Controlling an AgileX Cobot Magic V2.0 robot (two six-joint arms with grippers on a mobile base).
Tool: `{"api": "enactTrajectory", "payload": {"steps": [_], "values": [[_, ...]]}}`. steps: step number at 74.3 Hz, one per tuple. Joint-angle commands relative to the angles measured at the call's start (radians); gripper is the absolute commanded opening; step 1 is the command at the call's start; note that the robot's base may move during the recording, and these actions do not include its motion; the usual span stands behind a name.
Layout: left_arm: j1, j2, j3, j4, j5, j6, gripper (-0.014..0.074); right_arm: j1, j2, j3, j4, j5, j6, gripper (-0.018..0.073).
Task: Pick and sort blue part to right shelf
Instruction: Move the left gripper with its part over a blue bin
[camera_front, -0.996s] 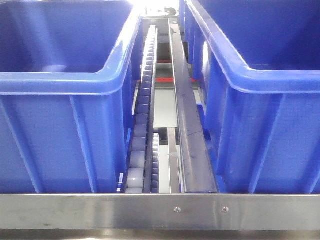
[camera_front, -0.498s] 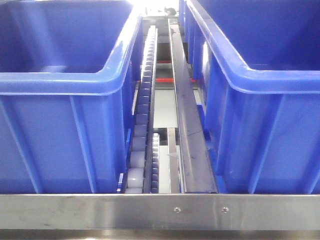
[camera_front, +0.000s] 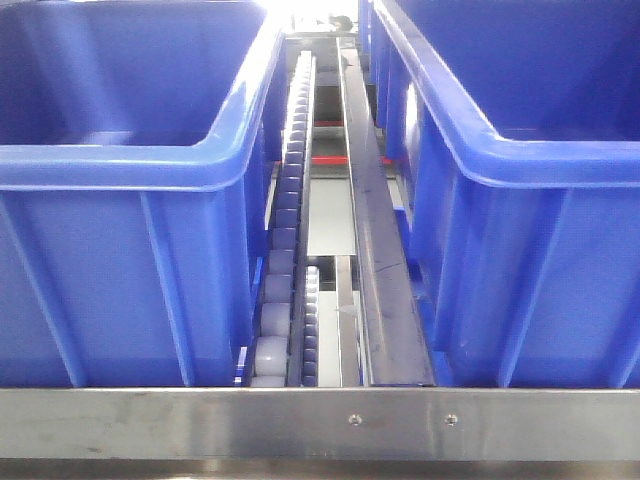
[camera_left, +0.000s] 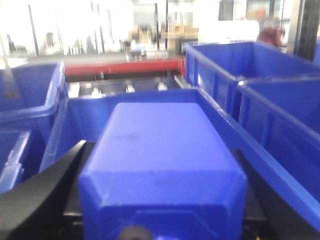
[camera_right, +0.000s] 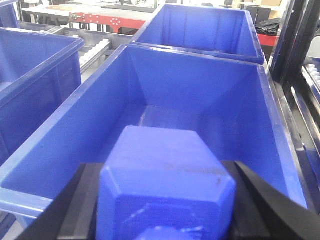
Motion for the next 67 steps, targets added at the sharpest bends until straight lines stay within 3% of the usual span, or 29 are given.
{"api": "enactTrajectory", "payload": {"steps": [1,12,33,67], "values": [[0.000,0.156,-0.104,-0.028,-0.072,-0.004,0.0314,-0.001,0.017,-0.027,-0.023,-0.094,-0.006,0.0336],[0.000,0.403,-0.241,-0.073,-0.008,-0.004,0.0314,-0.001,0.017,-0.027,-0.023,-0.094,-0.006,0.0336],[0.000,0.829,-0.429,-0.075,0.069,-0.004,0.0314,-0.001,0.017,-0.027,-0.023,-0.094,-0.006,0.0336],[0.025,1.257,-0.550,-0.073,0.073,-0.004,0.0314,-0.001,0.017,-0.027,-0.023,-0.094,-0.006,0.0336]]}}
